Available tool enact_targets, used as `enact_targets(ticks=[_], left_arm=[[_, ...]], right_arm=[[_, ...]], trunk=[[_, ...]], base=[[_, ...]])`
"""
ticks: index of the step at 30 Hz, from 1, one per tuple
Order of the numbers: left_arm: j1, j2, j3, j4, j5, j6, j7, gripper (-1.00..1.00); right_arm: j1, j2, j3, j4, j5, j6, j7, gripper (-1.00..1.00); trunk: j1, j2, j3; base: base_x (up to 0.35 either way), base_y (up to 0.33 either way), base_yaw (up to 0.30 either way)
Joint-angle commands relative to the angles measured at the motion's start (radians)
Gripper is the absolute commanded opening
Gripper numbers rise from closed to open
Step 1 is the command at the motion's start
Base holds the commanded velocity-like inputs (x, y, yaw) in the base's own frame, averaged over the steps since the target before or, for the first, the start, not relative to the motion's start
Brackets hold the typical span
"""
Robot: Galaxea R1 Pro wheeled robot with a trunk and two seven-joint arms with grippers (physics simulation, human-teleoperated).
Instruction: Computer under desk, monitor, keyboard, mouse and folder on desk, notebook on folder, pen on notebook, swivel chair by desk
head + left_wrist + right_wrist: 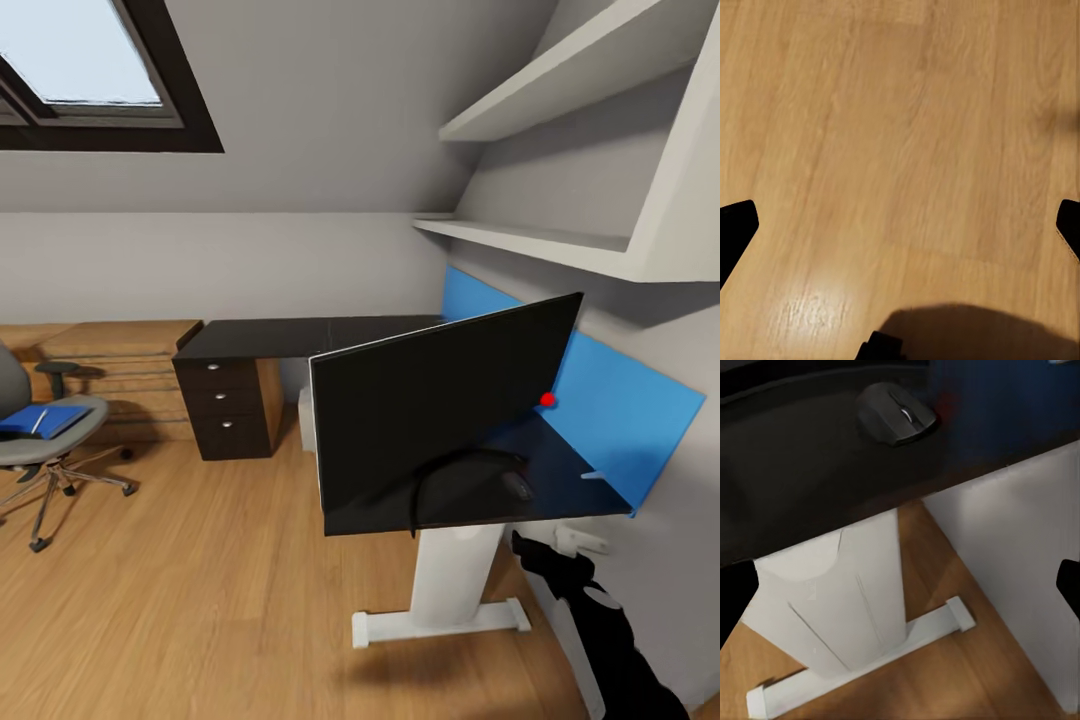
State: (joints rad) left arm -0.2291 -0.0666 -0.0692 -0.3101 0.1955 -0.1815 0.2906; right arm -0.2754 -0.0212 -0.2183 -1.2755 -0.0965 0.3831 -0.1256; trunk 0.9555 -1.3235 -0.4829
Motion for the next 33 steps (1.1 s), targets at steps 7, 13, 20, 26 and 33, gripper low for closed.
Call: enact_targets(ticks=[7,13,20,26,33], left_arm=[[-0.001,-0.001,-0.008,0.001,0.009,-0.003,0.005,1.0],[0.0,0.0,-0.008,0.002,0.01,-0.003,0.005,1.0],[0.0,0.0,-0.008,0.002,0.01,-0.002,0.005,1.0],[-0.001,-0.001,-0.009,0.002,0.01,-0.001,0.005,1.0],[0.0,-0.001,-0.009,0.002,0.01,-0.001,0.005,1.0]], right_arm=[[0.001,-0.002,0.001,0.001,0.029,-0.05,-0.006,1.0],[0.002,-0.002,0.0,0.012,0.077,-0.104,-0.006,1.0],[0.002,-0.003,0.001,0.047,0.122,-0.118,-0.004,1.0],[0.002,-0.003,0.002,0.071,0.126,-0.131,0.029,1.0],[0.002,-0.003,0.0,0.075,0.127,-0.139,0.059,1.0]], trunk=[[0.0,-0.001,-0.001],[0.0,-0.001,-0.001],[0.0,-0.001,-0.001],[0.0,-0.001,-0.001],[0.0,-0.001,-0.001]], base=[[0.144,-0.039,0.0],[0.178,-0.072,0.0],[0.125,-0.042,0.0],[0.07,-0.03,0.0],[0.007,-0.003,0.0]])
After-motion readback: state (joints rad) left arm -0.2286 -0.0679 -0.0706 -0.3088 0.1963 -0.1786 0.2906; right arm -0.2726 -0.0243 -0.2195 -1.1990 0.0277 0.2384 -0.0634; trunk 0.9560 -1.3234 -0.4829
